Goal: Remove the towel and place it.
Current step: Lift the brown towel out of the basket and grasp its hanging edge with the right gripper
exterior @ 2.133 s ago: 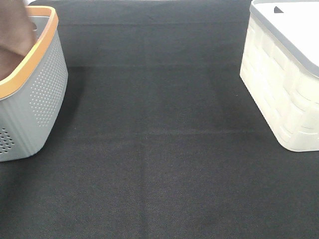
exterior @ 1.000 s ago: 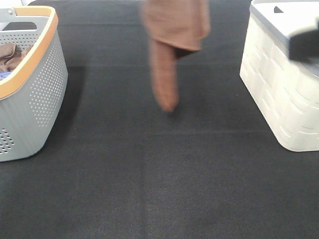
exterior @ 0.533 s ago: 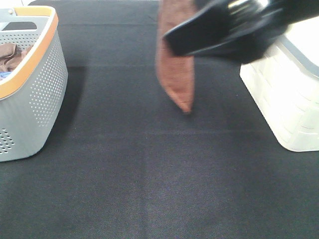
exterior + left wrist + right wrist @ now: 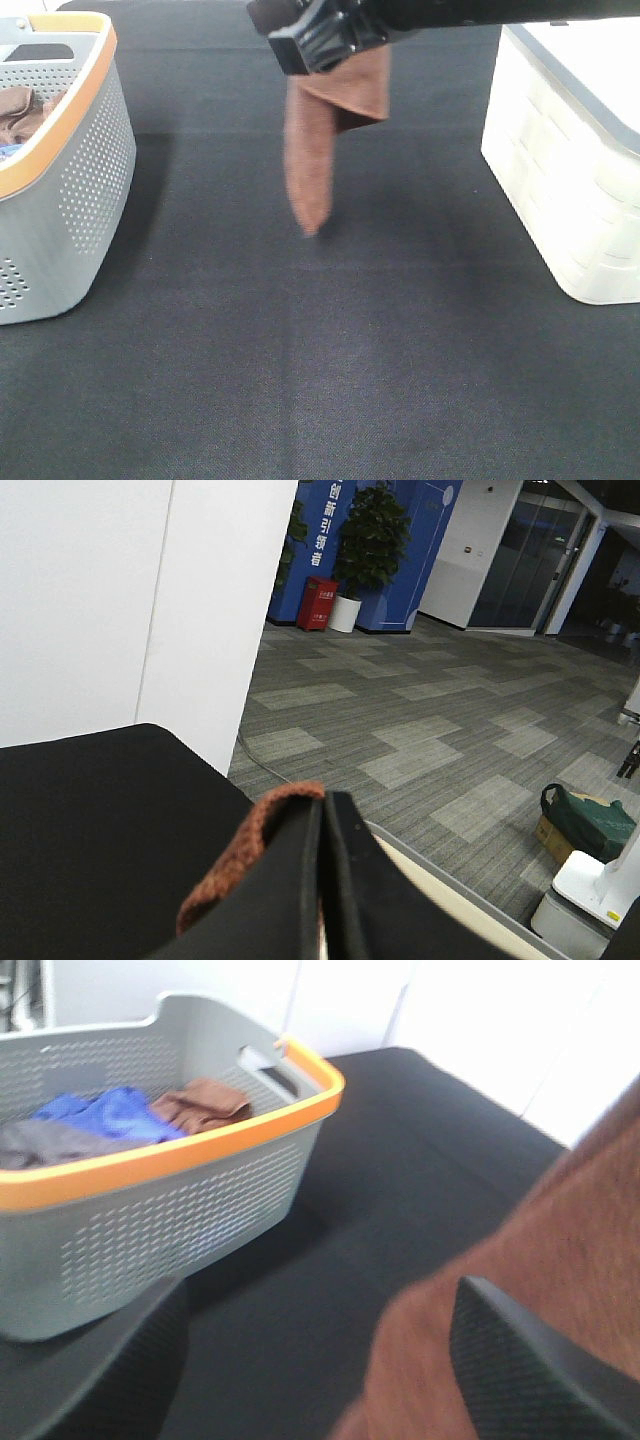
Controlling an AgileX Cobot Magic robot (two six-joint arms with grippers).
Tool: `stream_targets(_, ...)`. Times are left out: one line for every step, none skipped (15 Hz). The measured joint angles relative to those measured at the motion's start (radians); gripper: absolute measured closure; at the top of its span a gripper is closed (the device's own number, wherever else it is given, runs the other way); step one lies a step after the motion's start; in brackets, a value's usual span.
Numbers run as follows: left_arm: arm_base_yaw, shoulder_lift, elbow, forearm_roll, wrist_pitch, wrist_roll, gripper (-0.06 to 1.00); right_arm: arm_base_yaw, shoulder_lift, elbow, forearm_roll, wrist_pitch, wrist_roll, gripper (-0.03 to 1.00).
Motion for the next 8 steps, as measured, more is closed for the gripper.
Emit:
stream_targets(0.0,0.0,0.0,0.0,0.0,0.0,0.94,0.0,0.008,0.0,0.001,-0.023,0.001,0.27)
stream_targets(0.0,0.0,0.0,0.0,0.0,0.0,0.94,0.0,0.015,0.0,0.003,-0.048,0.01,0.27)
stream_targets(0.0,0.0,0.0,0.0,0.0,0.0,0.94,0.0,0.021,0.0,0.005,-0.063,0.025,0.27)
stream_targets(0.0,0.0,0.0,0.0,0.0,0.0,0.94,0.0,0.032,0.0,0.007,-0.077,0.033,0.27)
stream_targets(0.0,0.0,0.0,0.0,0.0,0.0,0.94,0.0,0.056,0.0,0.007,-0.101,0.046,0.27)
stream_targets(0.0,0.0,0.0,0.0,0.0,0.0,0.94,0.0,0.077,0.0,0.007,-0.114,0.049,0.27)
stream_targets(0.0,0.0,0.0,0.0,0.0,0.0,0.94,0.0,0.105,0.0,0.009,-0.131,0.049,0.27)
stream_targets(0.0,0.0,0.0,0.001,0.0,0.0,0.94,0.0,0.132,0.0,0.022,-0.153,0.05,0.27)
